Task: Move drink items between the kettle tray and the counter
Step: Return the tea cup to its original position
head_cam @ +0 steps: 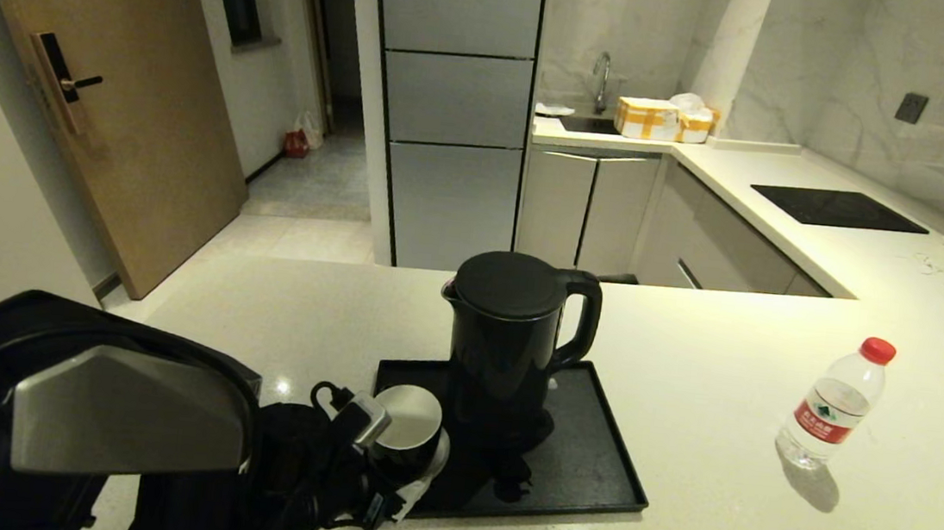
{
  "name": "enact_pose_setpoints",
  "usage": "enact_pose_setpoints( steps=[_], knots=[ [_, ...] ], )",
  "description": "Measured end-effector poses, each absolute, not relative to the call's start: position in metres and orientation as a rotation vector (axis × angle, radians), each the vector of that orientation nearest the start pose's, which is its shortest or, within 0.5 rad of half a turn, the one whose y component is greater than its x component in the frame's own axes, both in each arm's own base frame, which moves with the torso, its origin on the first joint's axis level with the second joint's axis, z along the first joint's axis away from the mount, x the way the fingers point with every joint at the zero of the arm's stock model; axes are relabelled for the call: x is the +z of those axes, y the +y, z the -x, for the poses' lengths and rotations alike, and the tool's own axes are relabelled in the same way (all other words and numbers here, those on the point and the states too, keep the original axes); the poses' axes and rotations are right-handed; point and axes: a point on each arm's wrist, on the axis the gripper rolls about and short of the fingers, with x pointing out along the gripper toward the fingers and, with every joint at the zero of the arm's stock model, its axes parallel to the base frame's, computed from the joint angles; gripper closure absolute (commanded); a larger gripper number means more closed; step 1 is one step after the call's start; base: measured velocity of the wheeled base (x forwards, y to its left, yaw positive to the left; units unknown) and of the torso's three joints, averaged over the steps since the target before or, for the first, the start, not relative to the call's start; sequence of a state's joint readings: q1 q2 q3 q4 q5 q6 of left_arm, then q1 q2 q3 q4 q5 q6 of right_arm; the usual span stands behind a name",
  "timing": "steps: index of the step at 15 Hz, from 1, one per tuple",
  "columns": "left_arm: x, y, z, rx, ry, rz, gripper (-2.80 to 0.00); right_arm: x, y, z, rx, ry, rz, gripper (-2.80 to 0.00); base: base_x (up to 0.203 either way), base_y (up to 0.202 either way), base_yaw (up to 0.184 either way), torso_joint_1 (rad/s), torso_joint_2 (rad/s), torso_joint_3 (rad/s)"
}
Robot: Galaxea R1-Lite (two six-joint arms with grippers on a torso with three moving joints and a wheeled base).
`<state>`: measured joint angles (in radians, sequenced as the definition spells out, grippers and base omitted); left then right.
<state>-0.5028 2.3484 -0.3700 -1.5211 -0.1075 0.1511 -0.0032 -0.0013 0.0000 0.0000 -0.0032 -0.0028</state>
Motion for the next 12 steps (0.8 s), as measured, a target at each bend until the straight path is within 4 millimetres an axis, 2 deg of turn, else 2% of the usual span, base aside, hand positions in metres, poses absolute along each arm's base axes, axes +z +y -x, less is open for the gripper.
enact_pose_setpoints(
  steps=[12],
  knots=[
    [-0.011, -0.141, -0.251, -0.631, 0.419, -0.236, -2.8, 0.075, 0.0, 0.023, -0.007, -0.001, 0.003, 0.0, 0.0, 0.0, 0.0, 0.0, 0.0, 0.0]
  ],
)
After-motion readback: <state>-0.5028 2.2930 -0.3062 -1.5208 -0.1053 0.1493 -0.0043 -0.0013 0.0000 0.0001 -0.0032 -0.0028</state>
